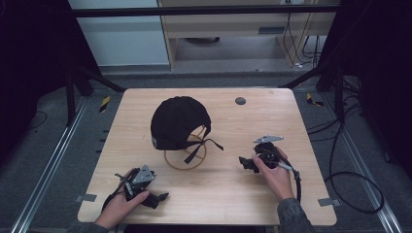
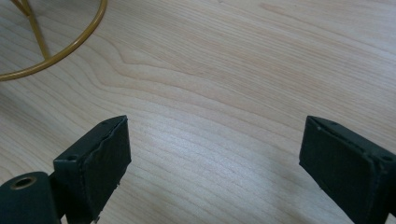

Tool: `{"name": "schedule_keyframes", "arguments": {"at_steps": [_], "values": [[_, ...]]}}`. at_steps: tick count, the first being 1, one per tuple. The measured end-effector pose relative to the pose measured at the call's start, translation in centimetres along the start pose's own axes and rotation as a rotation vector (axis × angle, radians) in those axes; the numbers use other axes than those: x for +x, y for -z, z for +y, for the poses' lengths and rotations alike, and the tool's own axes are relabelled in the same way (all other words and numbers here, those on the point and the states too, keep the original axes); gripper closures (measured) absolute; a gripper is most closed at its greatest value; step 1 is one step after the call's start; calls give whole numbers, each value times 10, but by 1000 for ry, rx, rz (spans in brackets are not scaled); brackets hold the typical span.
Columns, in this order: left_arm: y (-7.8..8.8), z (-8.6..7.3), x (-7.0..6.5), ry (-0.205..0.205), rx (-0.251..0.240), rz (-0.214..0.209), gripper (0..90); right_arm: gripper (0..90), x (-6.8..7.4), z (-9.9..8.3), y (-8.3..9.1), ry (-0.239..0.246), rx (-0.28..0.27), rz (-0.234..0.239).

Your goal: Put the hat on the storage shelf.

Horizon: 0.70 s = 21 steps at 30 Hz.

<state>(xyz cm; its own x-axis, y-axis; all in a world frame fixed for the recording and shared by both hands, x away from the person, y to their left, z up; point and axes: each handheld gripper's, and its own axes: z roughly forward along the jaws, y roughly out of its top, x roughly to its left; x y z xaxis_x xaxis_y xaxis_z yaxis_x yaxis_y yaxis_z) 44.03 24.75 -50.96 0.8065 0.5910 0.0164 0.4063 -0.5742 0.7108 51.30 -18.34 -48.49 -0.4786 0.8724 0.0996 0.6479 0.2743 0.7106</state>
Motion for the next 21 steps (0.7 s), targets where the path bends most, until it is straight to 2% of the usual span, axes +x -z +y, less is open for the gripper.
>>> {"name": "schedule_keyframes", "arguments": {"at_steps": [12, 21], "values": [[0, 0, 0, 0, 0, 0, 0, 89, 6, -4, -13, -8, 20, 24], [0, 0, 0, 0, 0, 0, 0, 69, 12, -7, -20, 8, 29, 5]]}}
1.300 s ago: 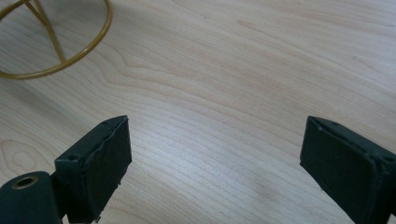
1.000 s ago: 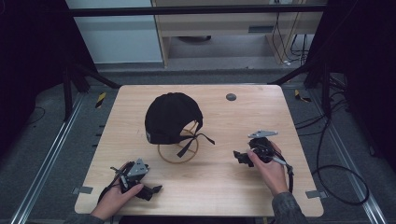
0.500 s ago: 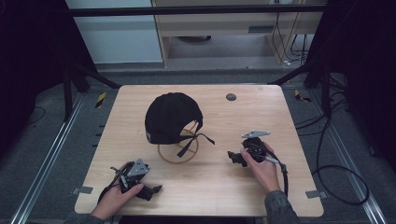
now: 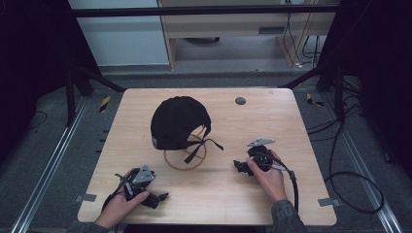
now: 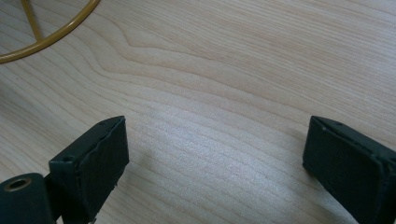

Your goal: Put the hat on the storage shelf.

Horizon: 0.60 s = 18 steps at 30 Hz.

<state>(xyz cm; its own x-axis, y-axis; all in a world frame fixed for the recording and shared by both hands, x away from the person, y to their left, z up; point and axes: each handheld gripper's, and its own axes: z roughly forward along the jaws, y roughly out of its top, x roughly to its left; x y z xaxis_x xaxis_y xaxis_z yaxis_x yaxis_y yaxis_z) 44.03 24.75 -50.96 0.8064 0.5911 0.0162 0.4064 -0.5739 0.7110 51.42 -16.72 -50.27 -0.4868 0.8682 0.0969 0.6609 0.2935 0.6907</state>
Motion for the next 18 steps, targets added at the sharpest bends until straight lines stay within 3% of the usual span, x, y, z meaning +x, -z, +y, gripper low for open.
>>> {"name": "schedule_keyframes", "arguments": {"at_steps": [4, 9, 12, 18], "values": [[0, 0, 0, 0, 0, 0, 0, 54, 3, -1, -1, 7, -5, -15], [0, 0, 0, 0, 0, 0, 0, 50, 9, -9, -4, 27, -61, -62], [0, 0, 0, 0, 0, 0, 0, 48, 11, -9, -5, 51, -53, -83], [0, 0, 0, 0, 0, 0, 0, 47, 12, -13, -2, 37, -54, -103]]}}
